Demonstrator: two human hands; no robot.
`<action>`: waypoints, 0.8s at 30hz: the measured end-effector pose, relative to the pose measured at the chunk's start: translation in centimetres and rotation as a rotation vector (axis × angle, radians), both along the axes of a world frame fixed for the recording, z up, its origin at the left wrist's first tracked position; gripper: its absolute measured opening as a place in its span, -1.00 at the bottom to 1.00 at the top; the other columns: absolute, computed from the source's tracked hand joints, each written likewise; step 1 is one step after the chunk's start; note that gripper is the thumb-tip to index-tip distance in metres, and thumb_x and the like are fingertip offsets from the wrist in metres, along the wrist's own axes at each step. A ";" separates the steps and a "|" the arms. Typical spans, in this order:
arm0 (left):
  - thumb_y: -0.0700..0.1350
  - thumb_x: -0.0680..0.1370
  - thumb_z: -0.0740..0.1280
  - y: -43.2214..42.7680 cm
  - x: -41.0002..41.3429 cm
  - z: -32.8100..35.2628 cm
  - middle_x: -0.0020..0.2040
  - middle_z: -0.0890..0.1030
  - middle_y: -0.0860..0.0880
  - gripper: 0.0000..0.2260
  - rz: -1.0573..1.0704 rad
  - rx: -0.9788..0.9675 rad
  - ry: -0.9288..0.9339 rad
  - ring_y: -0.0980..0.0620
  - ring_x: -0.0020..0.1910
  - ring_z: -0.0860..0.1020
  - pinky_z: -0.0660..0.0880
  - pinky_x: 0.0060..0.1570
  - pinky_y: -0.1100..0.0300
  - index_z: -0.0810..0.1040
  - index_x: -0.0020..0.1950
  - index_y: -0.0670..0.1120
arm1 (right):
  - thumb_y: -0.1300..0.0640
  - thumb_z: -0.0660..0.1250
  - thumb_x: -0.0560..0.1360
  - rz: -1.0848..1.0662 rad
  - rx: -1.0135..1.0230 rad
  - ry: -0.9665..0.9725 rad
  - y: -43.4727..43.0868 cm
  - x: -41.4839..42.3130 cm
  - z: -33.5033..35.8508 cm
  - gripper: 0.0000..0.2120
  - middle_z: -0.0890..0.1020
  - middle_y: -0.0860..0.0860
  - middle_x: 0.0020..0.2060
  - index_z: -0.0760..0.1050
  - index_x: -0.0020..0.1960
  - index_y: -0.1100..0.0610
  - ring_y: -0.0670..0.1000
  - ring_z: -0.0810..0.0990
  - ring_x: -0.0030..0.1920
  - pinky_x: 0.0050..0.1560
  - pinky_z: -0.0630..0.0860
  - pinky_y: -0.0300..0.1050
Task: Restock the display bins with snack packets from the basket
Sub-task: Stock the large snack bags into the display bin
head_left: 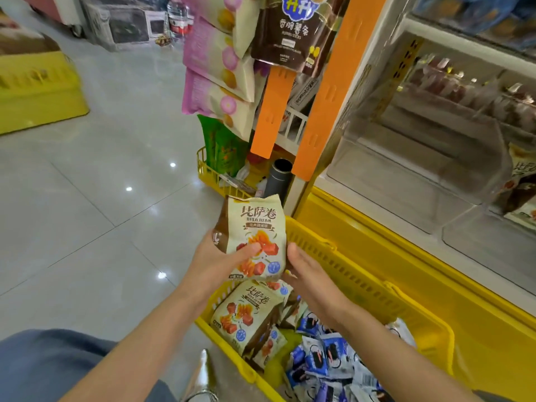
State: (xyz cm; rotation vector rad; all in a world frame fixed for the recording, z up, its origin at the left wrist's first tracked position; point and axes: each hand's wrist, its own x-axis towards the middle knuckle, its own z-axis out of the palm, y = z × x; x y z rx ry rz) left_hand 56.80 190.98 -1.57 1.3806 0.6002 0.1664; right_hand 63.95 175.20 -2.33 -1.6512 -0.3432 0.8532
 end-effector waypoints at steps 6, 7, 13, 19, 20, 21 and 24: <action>-0.01 0.34 0.51 1.4 0.4 -0.7 0.02 0.64 0.07 -0.48 0.125 -0.017 0.022 0.21 -0.13 0.62 0.40 -0.52 0.50 0.42 0.25 0.03 | -0.12 0.20 0.56 -0.057 -0.504 0.015 -0.4 0.5 -6.8 -0.33 0.23 0.06 0.47 0.04 0.50 0.18 0.06 0.26 0.43 0.32 0.26 -0.12; 0.00 0.35 0.51 1.4 0.5 -0.7 0.03 0.64 0.07 -0.48 0.124 -0.011 0.024 0.20 -0.11 0.62 0.40 -0.52 0.49 0.42 0.25 0.04 | -0.12 0.22 0.55 -0.044 -0.509 0.082 -0.3 0.0 -7.7 -0.34 0.26 0.04 0.45 0.08 0.49 0.18 0.07 0.29 0.42 0.31 0.28 -0.14; 0.01 0.35 0.50 1.1 0.8 -0.7 -0.07 0.62 0.12 -0.54 0.109 0.008 0.024 0.23 -0.21 0.62 0.39 -0.54 0.49 0.42 0.18 0.05 | -0.13 0.34 0.47 -0.072 -0.482 0.155 0.6 -2.1 -10.0 -0.66 0.58 0.01 0.00 0.46 0.02 0.13 0.02 0.56 0.05 0.21 0.51 0.01; 0.04 0.33 0.51 0.8 0.7 0.1 -0.15 0.61 0.18 -0.64 0.084 0.039 -0.002 0.33 -0.30 0.60 0.40 -0.52 0.49 0.42 0.02 0.15 | -0.02 0.42 0.44 -0.128 -0.383 0.233 1.4 -2.7 -9.9 -0.52 0.48 -0.05 0.06 0.26 0.24 0.02 0.02 0.54 0.10 -0.08 0.61 -0.14; 0.04 0.34 0.50 0.7 0.7 0.3 -0.15 0.61 0.18 -0.65 0.082 0.038 -0.009 0.31 -0.29 0.60 0.40 -0.52 0.49 0.42 0.01 0.15 | 0.00 0.42 0.45 -0.153 -0.378 0.244 1.4 -2.7 -9.9 -0.53 0.47 -0.07 0.00 0.27 0.23 0.05 -0.01 0.55 0.04 -0.16 0.61 -0.18; 0.04 0.34 0.50 0.6 0.7 0.5 -0.15 0.61 0.18 -0.66 0.079 0.036 -0.017 0.29 -0.29 0.61 0.41 -0.52 0.48 0.42 0.00 0.15 | 0.01 0.42 0.45 -0.178 -0.374 0.241 1.3 -2.6 -9.9 -0.56 0.47 -0.09 -0.05 0.29 0.21 0.07 -0.04 0.55 -0.02 -0.21 0.60 -0.21; -0.02 0.37 0.49 0.4 0.8 1.0 -0.21 0.66 0.15 -0.73 0.060 0.023 -0.060 0.26 -0.29 0.63 0.43 -0.50 0.46 0.47 -0.04 0.12 | 0.02 0.41 0.46 -0.243 -0.349 0.240 0.7 -2.1 -9.1 -0.66 0.52 -0.05 -0.10 0.35 0.11 0.11 -0.09 0.55 -0.13 -0.29 0.56 -0.25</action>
